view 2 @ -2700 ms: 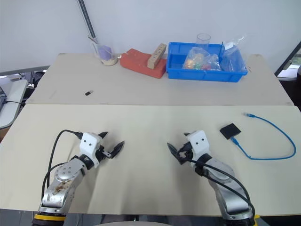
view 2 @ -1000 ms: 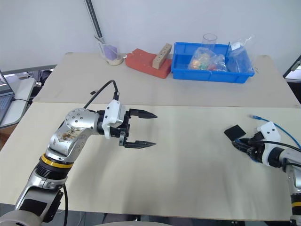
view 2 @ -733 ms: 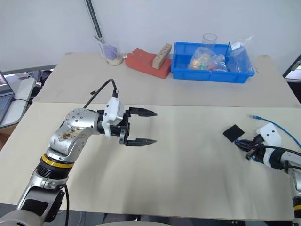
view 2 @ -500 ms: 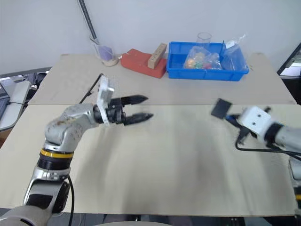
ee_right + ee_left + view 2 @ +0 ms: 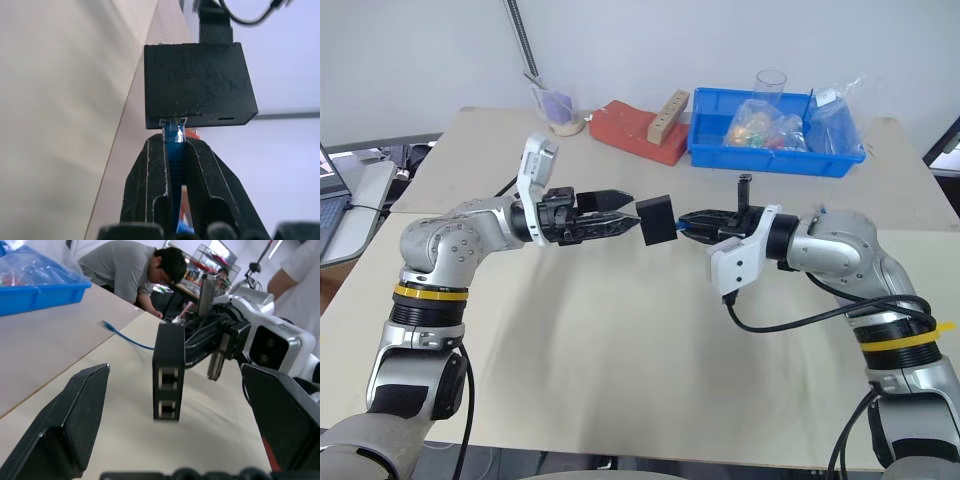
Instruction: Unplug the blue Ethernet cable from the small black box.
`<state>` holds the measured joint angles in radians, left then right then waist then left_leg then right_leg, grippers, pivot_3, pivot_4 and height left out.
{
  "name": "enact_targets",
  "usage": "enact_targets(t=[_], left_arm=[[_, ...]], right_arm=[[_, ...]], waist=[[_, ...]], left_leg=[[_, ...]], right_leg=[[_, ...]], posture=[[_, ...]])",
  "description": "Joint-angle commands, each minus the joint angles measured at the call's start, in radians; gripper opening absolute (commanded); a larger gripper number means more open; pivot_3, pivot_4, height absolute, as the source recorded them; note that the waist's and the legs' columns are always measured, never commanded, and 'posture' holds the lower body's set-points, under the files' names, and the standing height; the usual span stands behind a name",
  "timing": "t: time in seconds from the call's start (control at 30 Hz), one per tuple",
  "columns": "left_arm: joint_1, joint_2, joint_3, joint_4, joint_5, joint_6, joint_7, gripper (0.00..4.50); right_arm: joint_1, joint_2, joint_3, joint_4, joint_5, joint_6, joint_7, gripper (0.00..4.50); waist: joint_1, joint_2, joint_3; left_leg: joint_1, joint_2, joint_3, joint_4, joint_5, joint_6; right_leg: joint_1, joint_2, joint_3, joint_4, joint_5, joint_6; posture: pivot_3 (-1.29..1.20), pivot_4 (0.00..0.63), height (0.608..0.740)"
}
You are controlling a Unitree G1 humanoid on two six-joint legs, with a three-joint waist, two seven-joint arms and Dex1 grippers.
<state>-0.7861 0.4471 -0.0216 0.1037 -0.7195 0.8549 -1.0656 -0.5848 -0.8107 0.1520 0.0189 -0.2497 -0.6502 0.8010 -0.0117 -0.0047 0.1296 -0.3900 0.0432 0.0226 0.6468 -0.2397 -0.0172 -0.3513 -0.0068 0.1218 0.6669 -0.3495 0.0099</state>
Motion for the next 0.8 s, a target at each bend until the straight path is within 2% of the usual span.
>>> enact_targets(t=[0.03, 0.13, 0.2, 0.3, 0.43, 0.47, 0.57, 0.63, 0.67, 0.8], left_arm=[[-0.024, -0.007, -0.007, -0.019, 0.008, -0.022, -0.020, 4.50], [-0.013, 0.002, -0.033, -0.023, 0.041, -0.049, -0.042, 4.50], [-0.006, -0.001, -0.037, -0.013, 0.055, -0.067, -0.044, 3.95], [-0.003, -0.013, -0.032, 0.007, 0.062, -0.090, -0.051, 2.74], [-0.003, -0.030, -0.032, 0.018, 0.070, -0.114, -0.047, 0.71], [-0.002, -0.031, -0.033, 0.017, 0.071, -0.115, -0.049, 0.52], [0.007, -0.022, -0.043, 0.002, 0.075, -0.110, -0.069, 0.53], [0.010, -0.009, -0.057, -0.006, 0.086, -0.115, -0.090, 0.53], [0.011, -0.005, -0.061, -0.008, 0.090, -0.120, -0.099, 0.53], [0.017, 0.017, -0.092, -0.011, 0.143, -0.214, -0.162, 0.53]], right_arm=[[-0.044, 0.014, 0.002, 0.006, -0.003, -0.054, -0.036, 0.06], [-0.054, 0.021, 0.006, 0.021, -0.009, -0.076, -0.049, 0.06], [-0.059, 0.022, 0.008, 0.027, -0.016, -0.092, -0.057, 0.06], [-0.064, 0.023, 0.017, 0.030, -0.017, -0.110, -0.063, 0.06], [-0.063, 0.023, 0.028, 0.029, -0.016, -0.123, -0.062, 0.06], [-0.062, 0.023, 0.030, 0.030, -0.014, -0.124, -0.061, 0.06], [-0.060, 0.015, 0.054, 0.020, 0.047, -0.102, -0.004, 0.06], [-0.059, 0.002, 0.074, 0.004, 0.127, -0.044, 0.073, 1.07], [-0.057, -0.008, 0.084, -0.007, 0.163, -0.004, 0.115, 1.43], [-0.038, -0.064, 0.077, -0.128, 0.409, 0.345, 0.298, 2.84]], waist=[[-0.002, 0.000, 0.000], [-0.007, 0.000, 0.000], [-0.007, 0.000, 0.000], [-0.006, 0.000, 0.000], [-0.005, 0.000, 0.000], [-0.005, 0.000, 0.000], [-0.006, 0.000, 0.000], [-0.007, 0.000, 0.000], [-0.007, 0.000, 0.000], [-0.003, 0.000, 0.000]], left_leg=[[0.000, 0.000, 0.000, 0.000, 0.000, 0.000], [0.001, 0.000, 0.000, 0.000, 0.000, 0.000], [0.001, 0.000, 0.000, 0.000, 0.000, 0.000], [0.001, 0.000, 0.000, 0.000, 0.000, 0.000], [0.001, 0.000, 0.000, 0.000, 0.000, 0.000], [0.001, 0.000, 0.000, 0.000, 0.000, 0.000], [0.001, 0.001, 0.000, 0.000, 0.000, 0.000], [0.001, 0.000, 0.000, 0.000, 0.000, 0.000], [0.001, 0.000, 0.000, 0.000, 0.000, 0.000], [0.001, 0.001, 0.000, 0.000, 0.000, 0.000]], right_leg=[[0.000, 0.001, 0.000, 0.000, 0.000, 0.000], [0.000, 0.001, 0.000, 0.001, 0.000, 0.000], [0.000, 0.002, 0.000, 0.002, 0.000, 0.000], [0.000, 0.001, 0.001, 0.003, 0.000, 0.000], [0.000, 0.001, 0.000, 0.003, 0.000, 0.000], [0.000, 0.001, 0.000, 0.003, 0.000, 0.000], [0.000, 0.001, 0.001, 0.003, 0.000, 0.000], [0.000, 0.001, 0.001, 0.004, 0.000, 0.000], [0.000, 0.001, 0.000, 0.004, 0.000, 0.000], [0.000, 0.001, 0.000, 0.004, 0.000, 0.000]], posture=[[0.00, 0.150, 0.740], [0.00, 0.150, 0.740], [0.00, 0.150, 0.740], [0.00, 0.150, 0.740], [0.00, 0.150, 0.740], [0.00, 0.150, 0.740], [0.00, 0.150, 0.740], [0.00, 0.150, 0.740], [0.00, 0.150, 0.740], [0.00, 0.150, 0.740]])
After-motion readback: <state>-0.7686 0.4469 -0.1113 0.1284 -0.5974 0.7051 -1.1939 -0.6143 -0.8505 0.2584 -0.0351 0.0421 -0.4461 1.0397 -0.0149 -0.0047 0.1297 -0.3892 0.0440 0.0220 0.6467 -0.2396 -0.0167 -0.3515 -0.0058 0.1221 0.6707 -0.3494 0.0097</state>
